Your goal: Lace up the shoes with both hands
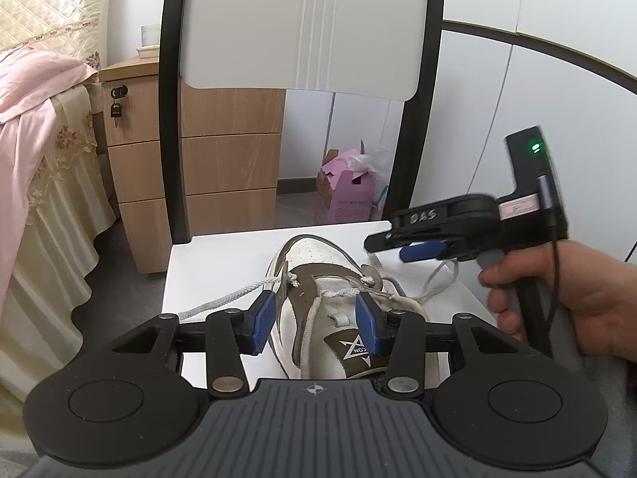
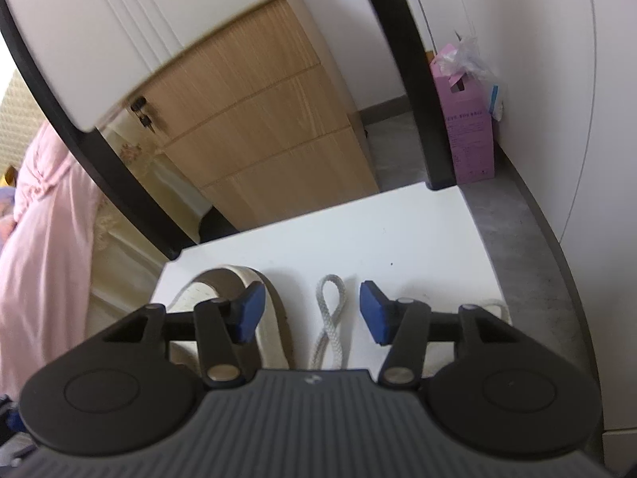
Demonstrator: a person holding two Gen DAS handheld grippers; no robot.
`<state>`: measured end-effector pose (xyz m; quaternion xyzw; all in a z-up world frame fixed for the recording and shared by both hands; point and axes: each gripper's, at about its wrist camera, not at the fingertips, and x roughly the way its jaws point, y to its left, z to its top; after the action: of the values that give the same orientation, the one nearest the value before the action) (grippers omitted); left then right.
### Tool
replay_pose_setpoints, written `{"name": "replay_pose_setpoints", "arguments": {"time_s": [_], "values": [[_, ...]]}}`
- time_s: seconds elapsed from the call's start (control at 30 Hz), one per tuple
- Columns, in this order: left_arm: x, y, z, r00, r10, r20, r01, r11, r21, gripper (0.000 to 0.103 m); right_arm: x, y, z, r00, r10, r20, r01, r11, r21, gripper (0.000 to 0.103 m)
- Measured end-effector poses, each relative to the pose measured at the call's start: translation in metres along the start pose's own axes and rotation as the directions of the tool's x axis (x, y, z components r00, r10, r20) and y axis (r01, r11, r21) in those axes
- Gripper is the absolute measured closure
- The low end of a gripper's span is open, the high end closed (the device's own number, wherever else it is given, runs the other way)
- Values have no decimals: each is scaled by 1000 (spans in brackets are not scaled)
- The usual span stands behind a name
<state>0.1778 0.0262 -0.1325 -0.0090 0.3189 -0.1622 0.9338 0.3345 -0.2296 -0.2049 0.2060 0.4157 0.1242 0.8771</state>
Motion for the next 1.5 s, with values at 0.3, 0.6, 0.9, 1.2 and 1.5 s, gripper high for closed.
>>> {"name": "replay_pose_setpoints", "arguments": {"time_s": [0.3,0.6,0.9,1.2,1.5], "values": [[0,6,2,1000,-14,1,14,1000,2,54,27,10,-2,997,-70,-38,68,996,-61,92],[0,5,3,999,-44,20,44,999,-9,54,-7,1,7,994,33,101,-41,996,75,100],[-5,-10,2,985,-144,94,143,990,18,54,-75,-4,14,928,209,308,-267,951,158,100],[-5,-28,-1,974,-187,131,178,981,77,54,-90,12,-3,887,366,282,-430,878,212,100],[-2,-17,-1,974,-195,116,192,981,36,96,-94,20,-8,864,445,233,-496,833,246,99]]}}
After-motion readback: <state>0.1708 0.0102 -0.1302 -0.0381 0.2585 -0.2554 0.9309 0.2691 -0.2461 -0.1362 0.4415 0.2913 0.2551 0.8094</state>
